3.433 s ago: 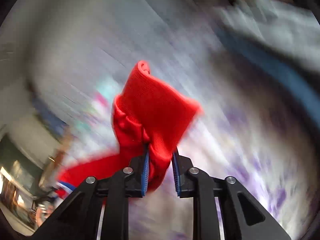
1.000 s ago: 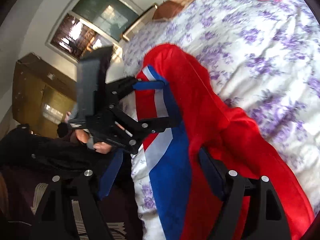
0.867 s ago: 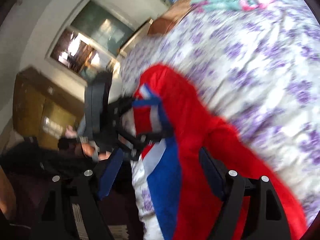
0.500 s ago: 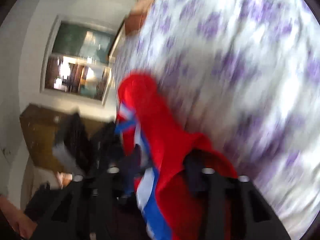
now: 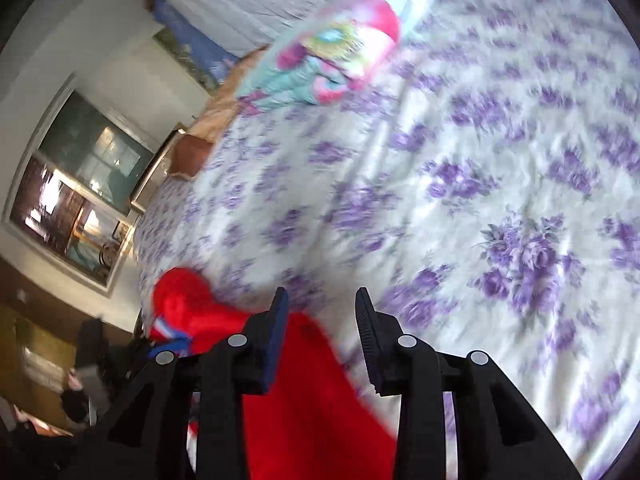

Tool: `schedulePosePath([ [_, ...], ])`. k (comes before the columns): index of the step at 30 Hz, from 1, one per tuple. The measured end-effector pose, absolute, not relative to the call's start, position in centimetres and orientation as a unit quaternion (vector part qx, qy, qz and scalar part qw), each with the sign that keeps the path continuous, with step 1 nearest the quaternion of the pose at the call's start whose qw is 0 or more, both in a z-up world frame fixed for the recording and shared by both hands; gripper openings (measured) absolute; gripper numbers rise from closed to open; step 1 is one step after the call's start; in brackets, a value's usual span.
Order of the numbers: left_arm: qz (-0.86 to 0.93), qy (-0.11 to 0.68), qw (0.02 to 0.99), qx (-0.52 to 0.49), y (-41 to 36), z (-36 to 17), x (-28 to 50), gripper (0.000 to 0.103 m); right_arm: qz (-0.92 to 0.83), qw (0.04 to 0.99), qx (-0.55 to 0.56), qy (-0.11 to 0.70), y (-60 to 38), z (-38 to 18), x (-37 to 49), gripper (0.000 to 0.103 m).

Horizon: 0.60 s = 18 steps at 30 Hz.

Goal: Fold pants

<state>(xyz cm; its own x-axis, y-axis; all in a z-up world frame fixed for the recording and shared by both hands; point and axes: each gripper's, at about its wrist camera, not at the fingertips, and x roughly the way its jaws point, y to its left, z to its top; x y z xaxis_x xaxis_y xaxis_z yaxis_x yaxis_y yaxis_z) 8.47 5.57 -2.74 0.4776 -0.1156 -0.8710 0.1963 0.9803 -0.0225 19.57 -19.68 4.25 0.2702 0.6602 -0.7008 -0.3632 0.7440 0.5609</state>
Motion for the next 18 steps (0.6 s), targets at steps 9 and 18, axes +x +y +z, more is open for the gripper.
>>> schedulePosePath([
  [9,-0.059,0.5,0.861,0.077,6.7,-4.0,7.4,0.099,0.273,0.783,0.161,0.535,-18.2,-2.4,12.6,0.001],
  [18,-0.167,0.478,0.858,0.084,2.0,-1.4,4.3,0.098,0.078,0.88,0.205,0.421,-30.1,2.9,-1.1,0.058],
])
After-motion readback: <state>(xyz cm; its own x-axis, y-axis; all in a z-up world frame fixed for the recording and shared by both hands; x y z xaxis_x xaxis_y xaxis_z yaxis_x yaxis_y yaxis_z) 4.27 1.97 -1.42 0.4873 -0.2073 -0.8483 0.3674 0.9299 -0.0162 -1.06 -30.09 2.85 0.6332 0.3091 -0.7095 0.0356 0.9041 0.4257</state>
